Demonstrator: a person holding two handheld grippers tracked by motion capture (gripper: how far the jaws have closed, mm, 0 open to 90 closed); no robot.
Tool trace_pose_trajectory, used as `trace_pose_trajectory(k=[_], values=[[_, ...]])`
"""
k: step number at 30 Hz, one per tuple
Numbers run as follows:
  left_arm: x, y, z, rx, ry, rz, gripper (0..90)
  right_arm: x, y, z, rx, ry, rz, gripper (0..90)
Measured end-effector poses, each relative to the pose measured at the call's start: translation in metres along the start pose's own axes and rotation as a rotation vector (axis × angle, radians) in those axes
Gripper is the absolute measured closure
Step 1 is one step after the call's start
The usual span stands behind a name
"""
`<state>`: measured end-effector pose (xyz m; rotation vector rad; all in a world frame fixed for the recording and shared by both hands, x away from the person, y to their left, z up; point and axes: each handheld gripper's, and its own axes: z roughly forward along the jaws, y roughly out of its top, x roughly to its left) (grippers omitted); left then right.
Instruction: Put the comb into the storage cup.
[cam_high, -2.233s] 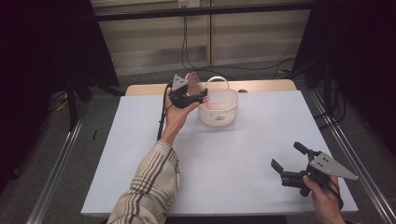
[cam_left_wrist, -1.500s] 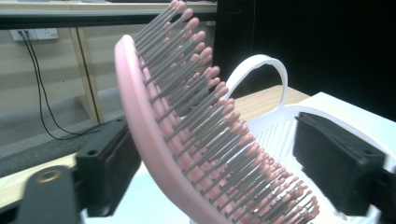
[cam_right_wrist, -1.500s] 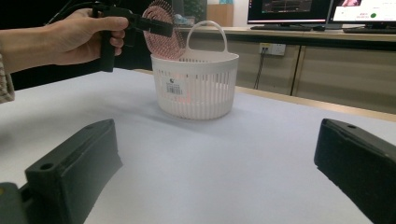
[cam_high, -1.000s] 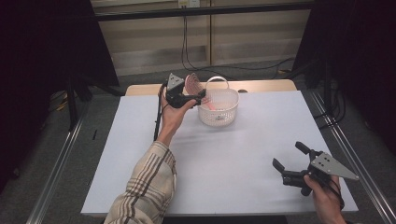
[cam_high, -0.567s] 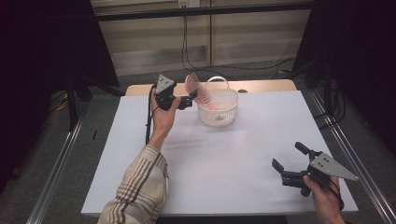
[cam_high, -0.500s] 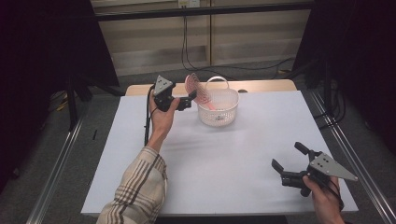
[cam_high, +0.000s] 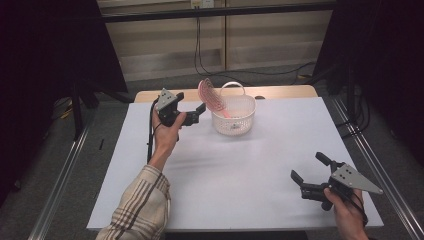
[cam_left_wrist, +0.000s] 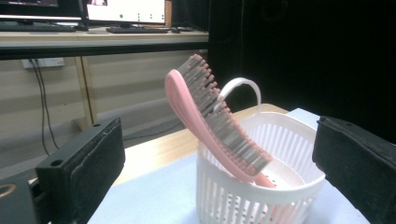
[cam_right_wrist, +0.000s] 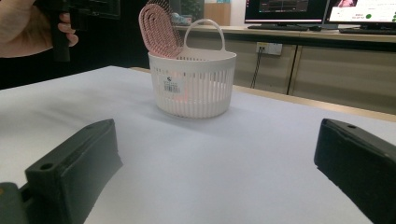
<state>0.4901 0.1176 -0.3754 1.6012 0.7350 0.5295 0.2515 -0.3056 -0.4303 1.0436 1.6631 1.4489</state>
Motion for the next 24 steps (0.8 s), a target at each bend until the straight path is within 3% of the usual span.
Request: trace_pose_trajectory(k=[7,9,12,15,22,24], values=[[-0.004,-0.006,-0.013,0.0,0.001,0.031,2.9,0.001,0.0,0.001,-0.002,-0.006,0.0,0.0],[-0.006,-0.008,-0.018,0.0,0.004,0.023,2.9,0.001,0.001,0.001,-0.003,-0.008,-0.001,0.0],[-0.009,-0.012,-0.026,-0.031,0.035,0.031,2.9,0.001,0.001,0.001,-0.005,-0.009,0.0,0.0],[-0.009,-0.013,-0.032,-0.039,0.01,-0.018,2.9,0.001,0.001,0.001,-0.007,-0.008,0.0,0.0],[-0.018,-0.016,-0.049,-0.026,0.033,0.045,2.9,0.001,0.001,0.001,-0.003,-0.009,-0.001,0.0],[-0.021,-0.018,-0.055,-0.033,0.027,0.033,2.9,0.001,0.001,0.0,-0.004,-0.01,-0.002,0.0]])
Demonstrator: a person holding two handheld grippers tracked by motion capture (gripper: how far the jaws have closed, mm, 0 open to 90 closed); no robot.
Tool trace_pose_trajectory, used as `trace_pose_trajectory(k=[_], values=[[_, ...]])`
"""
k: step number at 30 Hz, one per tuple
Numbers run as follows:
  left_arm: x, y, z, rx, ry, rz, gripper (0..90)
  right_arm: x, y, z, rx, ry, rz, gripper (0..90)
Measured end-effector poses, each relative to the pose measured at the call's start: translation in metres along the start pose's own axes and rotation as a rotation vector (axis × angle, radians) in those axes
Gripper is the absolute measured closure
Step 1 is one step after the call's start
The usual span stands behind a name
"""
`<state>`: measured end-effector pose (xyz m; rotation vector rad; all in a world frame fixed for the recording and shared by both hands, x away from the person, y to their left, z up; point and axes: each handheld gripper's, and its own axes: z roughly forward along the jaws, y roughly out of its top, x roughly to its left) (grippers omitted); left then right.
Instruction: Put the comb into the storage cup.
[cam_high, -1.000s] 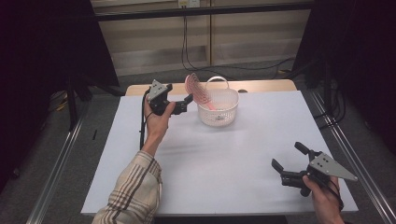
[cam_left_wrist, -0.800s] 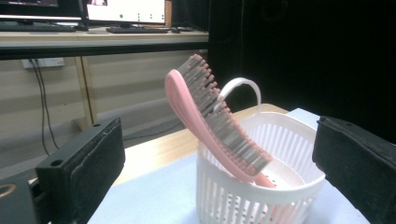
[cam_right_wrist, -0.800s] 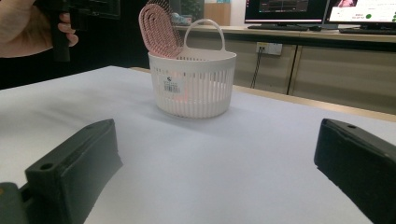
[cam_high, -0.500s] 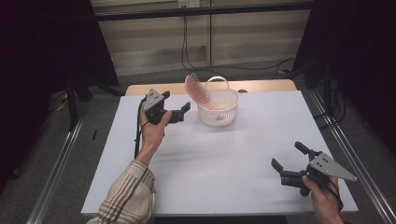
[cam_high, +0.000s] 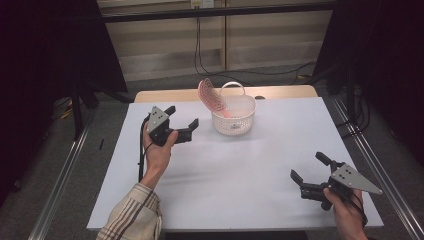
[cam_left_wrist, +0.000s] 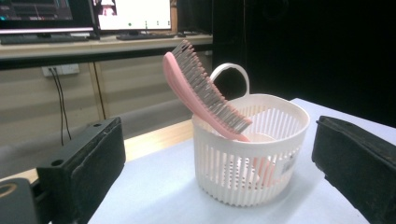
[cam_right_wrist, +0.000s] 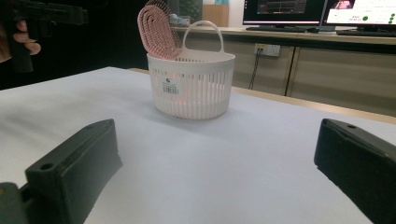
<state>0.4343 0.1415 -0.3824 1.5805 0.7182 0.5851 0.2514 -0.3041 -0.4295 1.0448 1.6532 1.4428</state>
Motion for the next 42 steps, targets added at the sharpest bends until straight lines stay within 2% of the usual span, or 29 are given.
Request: trace_pose_trajectory(k=[2,5,6,8,11,19,21,25,27,29,32,35,38,39,41,42], values=[[-0.002,0.0,-0.005,0.017,0.0,-0.004,2.9,0.0,0.0,0.0,0.001,0.0,0.004,0.0],[-0.006,-0.002,-0.012,0.006,0.009,0.018,2.9,0.0,0.0,0.0,0.001,0.001,0.003,0.0],[-0.008,-0.003,-0.013,0.005,0.004,0.009,2.9,0.0,0.0,0.0,0.001,0.001,0.003,0.0],[-0.009,-0.005,-0.016,0.011,0.001,0.019,2.9,0.0,0.0,0.0,0.001,0.001,0.002,0.0],[-0.01,-0.008,-0.022,0.005,-0.005,-0.004,2.9,0.001,0.0,0.0,-0.001,0.002,0.001,0.0],[-0.016,-0.019,-0.04,0.006,-0.008,-0.007,2.9,0.0,0.0,0.0,-0.005,-0.004,-0.002,0.0],[-0.017,-0.02,-0.046,-0.002,0.01,0.002,2.9,0.0,0.0,0.0,-0.003,-0.009,0.003,0.0],[-0.018,-0.023,-0.057,-0.001,0.051,-0.024,2.9,0.001,0.0,0.0,-0.004,-0.013,-0.002,0.3],[-0.019,-0.026,-0.061,-0.011,0.049,-0.044,2.8,0.001,0.0,0.001,0.002,-0.02,-0.01,0.5],[-0.019,-0.027,-0.065,0.0,0.057,-0.023,2.9,0.001,0.0,0.001,-0.001,-0.031,-0.003,1.0],[-0.021,-0.03,-0.071,-0.004,0.053,-0.04,2.8,0.001,0.0,0.002,0.003,-0.039,-0.001,1.1],[-0.024,-0.032,-0.078,-0.007,0.059,-0.032,2.9,0.001,0.0,0.002,0.0,-0.044,0.002,1.1],[-0.026,-0.034,-0.084,0.002,0.053,-0.052,2.9,0.001,0.001,0.002,0.0,-0.051,0.007,1.1],[-0.027,-0.035,-0.086,0.001,0.057,-0.05,2.9,0.001,0.001,0.002,-0.002,-0.052,0.007,1.1],[-0.029,-0.037,-0.089,0.008,0.066,-0.022,2.9,0.001,0.0,0.002,-0.001,-0.052,0.007,0.7],[-0.03,-0.037,-0.09,0.007,0.065,-0.027,2.9,0.001,0.0,0.002,0.0,-0.052,0.008,0.2]])
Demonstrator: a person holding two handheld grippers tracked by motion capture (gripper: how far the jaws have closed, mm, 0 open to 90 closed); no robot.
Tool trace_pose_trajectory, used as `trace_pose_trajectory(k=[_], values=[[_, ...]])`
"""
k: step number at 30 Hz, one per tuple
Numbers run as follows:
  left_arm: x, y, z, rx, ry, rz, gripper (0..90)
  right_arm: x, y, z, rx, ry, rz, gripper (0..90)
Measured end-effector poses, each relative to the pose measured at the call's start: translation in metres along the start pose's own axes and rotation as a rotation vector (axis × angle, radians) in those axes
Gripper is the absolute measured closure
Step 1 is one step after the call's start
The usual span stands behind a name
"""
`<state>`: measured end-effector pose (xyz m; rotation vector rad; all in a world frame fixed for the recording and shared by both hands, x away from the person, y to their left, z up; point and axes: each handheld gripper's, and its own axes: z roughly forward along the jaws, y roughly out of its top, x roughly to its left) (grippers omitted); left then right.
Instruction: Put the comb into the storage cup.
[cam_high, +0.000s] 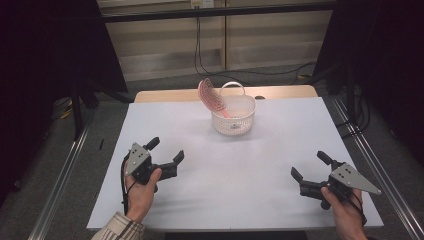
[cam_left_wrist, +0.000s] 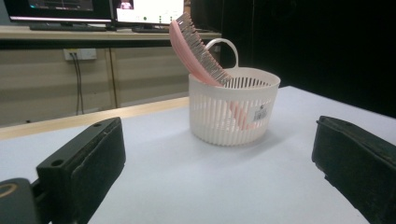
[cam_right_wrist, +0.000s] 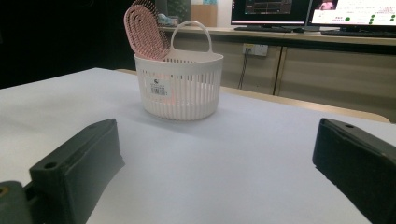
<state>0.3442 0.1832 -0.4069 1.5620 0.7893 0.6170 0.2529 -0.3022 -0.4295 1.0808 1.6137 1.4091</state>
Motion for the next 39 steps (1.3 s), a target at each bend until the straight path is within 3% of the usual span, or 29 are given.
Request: trace_pose_trajectory(k=[4,8,19,21,26,29,31,35,39], values=[[0.0,-0.004,-0.007,0.0,-0.001,-0.003,2.9,0.0,0.0,0.0,-0.007,-0.005,0.002,0.1],[0.0,-0.006,-0.013,-0.005,0.013,-0.033,2.9,-0.001,0.0,-0.001,-0.007,-0.016,0.007,0.2],[0.004,-0.015,-0.033,0.001,0.049,-0.023,2.9,-0.002,0.001,-0.002,-0.014,-0.026,0.011,0.2],[0.004,-0.018,-0.036,0.002,0.068,-0.041,2.9,-0.002,0.001,-0.002,-0.014,-0.031,0.012,0.2],[0.003,-0.022,-0.043,0.022,0.082,-0.033,2.9,-0.002,0.001,-0.003,-0.017,-0.033,0.013,0.2],[0.003,-0.023,-0.048,0.024,0.091,-0.051,2.9,-0.002,0.001,-0.003,-0.019,-0.036,0.019,0.1],[0.002,-0.024,-0.049,0.03,0.123,-0.02,2.9,-0.002,0.001,-0.004,-0.017,-0.045,0.025,0.1],[-0.003,-0.027,-0.052,0.05,0.108,0.01,2.9,-0.001,0.001,-0.003,-0.016,-0.046,0.024,0.1],[0.0,-0.026,-0.052,0.036,0.087,-0.035,2.8,-0.002,0.0,-0.001,-0.009,-0.044,0.023,0.0]])
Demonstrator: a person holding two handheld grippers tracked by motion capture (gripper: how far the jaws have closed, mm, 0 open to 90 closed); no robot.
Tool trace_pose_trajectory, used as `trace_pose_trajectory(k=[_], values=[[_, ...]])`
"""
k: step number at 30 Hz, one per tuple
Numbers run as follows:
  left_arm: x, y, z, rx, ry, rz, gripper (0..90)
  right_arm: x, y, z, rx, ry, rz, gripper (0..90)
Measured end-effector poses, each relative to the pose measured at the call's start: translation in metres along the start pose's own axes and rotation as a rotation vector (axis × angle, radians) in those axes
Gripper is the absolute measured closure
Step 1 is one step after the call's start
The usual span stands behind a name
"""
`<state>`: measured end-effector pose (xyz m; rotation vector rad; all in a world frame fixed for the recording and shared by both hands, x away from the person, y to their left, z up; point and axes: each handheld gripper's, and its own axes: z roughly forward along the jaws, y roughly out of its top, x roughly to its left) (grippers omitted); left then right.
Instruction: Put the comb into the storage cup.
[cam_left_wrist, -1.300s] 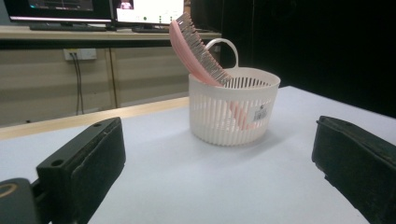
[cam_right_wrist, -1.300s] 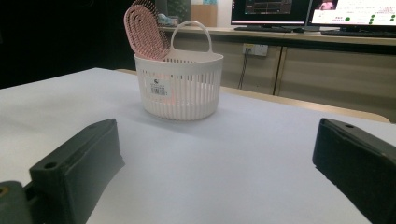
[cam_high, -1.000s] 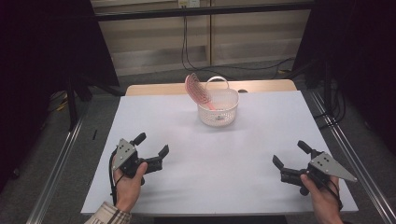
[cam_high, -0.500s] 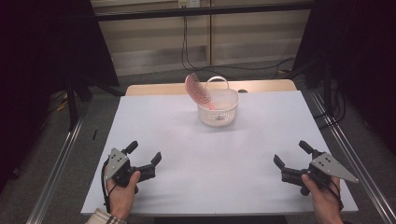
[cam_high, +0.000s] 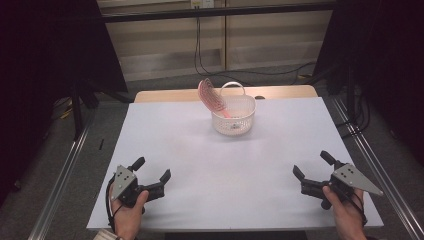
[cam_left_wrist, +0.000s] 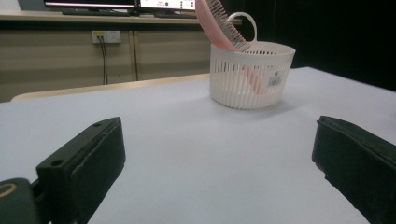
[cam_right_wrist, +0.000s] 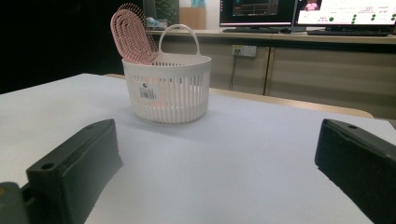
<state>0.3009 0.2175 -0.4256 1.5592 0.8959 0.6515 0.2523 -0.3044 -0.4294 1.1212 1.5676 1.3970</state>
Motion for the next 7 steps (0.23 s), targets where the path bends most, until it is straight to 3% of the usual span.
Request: trace_pose_trajectory(k=[3,7], values=[[0.0026,0.0008,0.0002,-0.012,0.0,-0.025,2.8,-0.0002,0.0001,0.0003,-0.004,0.004,-0.004,0.0],[0.0027,0.0027,-0.0009,-0.029,0.009,-0.001,2.8,-0.0001,0.0003,0.0006,-0.007,0.006,-0.001,0.0]])
